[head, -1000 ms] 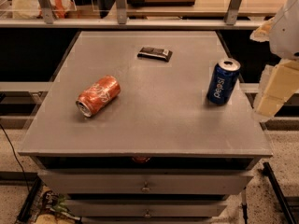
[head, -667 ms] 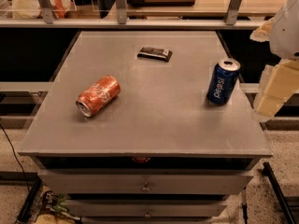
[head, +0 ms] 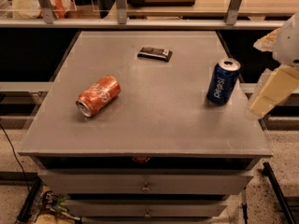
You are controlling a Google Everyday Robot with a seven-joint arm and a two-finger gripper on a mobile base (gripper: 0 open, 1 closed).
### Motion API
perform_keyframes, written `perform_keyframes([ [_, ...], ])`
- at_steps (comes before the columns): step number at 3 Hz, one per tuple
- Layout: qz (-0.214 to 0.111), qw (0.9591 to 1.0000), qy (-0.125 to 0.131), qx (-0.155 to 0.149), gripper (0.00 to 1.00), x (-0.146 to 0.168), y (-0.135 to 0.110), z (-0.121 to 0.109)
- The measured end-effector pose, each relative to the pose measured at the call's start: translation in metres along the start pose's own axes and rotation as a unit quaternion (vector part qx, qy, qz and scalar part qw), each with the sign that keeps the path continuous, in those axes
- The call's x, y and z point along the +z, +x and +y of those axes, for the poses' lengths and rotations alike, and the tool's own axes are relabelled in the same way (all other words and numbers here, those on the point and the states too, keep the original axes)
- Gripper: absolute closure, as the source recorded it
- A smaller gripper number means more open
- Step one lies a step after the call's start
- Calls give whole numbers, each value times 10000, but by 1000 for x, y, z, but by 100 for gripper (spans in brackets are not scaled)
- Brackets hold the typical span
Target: Move pepsi can near coke can
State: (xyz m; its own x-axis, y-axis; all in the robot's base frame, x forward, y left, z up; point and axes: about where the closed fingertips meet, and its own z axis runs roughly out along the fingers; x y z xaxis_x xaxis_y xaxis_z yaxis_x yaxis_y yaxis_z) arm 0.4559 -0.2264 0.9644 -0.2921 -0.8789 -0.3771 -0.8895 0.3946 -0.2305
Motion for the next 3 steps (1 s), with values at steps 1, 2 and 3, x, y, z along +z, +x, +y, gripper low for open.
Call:
perform_keyframes([
  [1,-419,9979,-36,489,0,20,16,-12],
  [2,-687,9948,25,756,0,35,29,-24],
  [3,-1044,9902,141,914,0,49,38,-35],
])
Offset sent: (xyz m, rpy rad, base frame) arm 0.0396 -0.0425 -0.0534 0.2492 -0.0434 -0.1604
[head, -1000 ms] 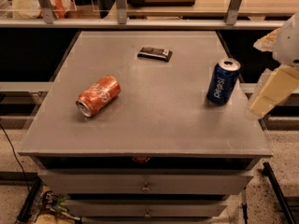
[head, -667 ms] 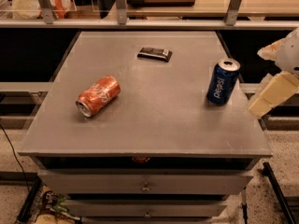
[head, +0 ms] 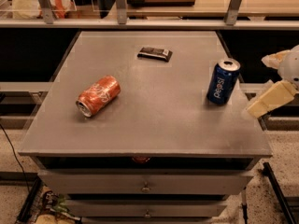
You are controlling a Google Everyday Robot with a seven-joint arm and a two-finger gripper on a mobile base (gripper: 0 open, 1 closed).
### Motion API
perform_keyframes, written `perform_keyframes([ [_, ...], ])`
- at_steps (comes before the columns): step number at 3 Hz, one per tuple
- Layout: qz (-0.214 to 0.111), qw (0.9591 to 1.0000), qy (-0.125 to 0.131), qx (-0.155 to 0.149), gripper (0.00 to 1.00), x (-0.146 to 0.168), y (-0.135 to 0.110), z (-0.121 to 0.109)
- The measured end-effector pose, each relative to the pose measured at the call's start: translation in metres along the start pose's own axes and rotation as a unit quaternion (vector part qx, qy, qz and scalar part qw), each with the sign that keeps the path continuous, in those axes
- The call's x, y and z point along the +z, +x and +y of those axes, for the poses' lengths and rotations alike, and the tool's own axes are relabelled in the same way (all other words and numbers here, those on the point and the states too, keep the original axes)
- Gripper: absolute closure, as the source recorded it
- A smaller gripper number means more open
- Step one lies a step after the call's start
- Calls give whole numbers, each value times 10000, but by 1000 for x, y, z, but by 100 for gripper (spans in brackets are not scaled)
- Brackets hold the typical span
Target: Move pepsi can near coke can
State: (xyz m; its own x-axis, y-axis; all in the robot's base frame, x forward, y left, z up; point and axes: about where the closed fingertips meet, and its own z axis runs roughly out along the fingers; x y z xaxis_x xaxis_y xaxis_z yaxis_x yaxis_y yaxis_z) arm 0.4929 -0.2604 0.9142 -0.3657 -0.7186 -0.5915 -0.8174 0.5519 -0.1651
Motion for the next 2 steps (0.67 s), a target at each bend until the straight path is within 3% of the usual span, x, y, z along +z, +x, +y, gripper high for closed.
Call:
perform_keyframes([
  [2,-978,9951,66,83,0,20,16,-23],
])
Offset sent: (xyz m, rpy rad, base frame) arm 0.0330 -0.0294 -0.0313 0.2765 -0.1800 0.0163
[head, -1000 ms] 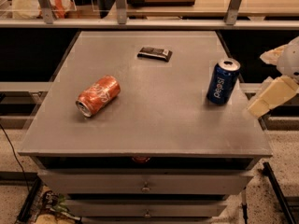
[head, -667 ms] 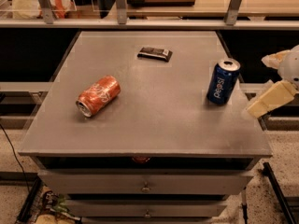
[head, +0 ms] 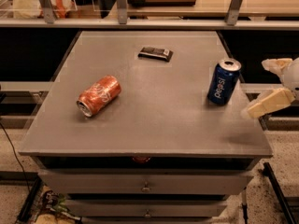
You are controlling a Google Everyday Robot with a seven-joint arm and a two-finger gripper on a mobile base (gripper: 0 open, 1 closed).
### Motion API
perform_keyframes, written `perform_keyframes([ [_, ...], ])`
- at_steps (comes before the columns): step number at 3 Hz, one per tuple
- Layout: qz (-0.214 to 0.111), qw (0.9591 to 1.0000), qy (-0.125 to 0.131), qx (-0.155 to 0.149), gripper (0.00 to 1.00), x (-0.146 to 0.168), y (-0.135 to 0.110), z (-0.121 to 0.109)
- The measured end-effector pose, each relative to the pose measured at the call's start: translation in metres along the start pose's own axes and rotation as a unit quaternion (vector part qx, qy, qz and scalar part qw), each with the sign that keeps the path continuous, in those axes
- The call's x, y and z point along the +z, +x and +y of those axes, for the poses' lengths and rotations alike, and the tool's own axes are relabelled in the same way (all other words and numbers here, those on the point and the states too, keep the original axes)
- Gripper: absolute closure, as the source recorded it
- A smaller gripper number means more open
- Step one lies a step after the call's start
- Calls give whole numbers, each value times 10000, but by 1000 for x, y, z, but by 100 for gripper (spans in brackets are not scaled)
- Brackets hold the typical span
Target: Move pepsi can near coke can
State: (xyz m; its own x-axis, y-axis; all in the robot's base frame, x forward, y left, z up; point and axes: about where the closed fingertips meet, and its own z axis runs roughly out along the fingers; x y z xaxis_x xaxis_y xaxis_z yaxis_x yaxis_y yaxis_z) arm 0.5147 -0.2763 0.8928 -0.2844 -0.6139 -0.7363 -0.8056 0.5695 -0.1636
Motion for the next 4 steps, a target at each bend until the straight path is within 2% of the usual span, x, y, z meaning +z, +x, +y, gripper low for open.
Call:
perform_keyframes([
  [2,-857,9961,-186,-16,0,28,-10,-13],
  [4,-1476,9873,-585,-77,0,58,-31,-11],
])
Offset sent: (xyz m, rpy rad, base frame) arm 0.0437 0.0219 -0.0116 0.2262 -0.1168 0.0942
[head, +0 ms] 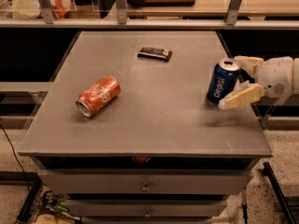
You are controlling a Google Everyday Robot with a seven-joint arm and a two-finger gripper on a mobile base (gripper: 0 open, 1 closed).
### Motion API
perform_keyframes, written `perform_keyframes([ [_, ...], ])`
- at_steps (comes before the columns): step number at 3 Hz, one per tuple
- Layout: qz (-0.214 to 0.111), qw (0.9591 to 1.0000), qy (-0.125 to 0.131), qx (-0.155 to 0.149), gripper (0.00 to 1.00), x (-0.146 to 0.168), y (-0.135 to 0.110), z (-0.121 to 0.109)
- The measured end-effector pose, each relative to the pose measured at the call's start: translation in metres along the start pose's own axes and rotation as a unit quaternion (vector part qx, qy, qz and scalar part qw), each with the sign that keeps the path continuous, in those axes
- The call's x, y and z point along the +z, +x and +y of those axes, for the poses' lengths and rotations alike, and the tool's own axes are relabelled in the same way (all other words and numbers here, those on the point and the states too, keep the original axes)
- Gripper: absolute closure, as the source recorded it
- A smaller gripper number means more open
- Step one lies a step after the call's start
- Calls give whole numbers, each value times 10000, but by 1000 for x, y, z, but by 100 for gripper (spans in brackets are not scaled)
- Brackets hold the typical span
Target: Move pepsi can near coke can
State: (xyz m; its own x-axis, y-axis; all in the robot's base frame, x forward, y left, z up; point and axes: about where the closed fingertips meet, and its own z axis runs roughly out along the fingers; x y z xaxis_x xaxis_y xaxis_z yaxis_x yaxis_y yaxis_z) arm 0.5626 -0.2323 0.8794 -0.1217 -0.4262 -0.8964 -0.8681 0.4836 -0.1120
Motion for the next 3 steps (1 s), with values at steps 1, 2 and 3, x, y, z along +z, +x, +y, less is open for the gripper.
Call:
perform_keyframes([
  [1,-152,9998,-151,-28,18,11,-5,3],
  [2,-221,9994,-259,-58,42,17,-9,6],
  [3,-321,9989,-338,-41,65,19,-10,7],
])
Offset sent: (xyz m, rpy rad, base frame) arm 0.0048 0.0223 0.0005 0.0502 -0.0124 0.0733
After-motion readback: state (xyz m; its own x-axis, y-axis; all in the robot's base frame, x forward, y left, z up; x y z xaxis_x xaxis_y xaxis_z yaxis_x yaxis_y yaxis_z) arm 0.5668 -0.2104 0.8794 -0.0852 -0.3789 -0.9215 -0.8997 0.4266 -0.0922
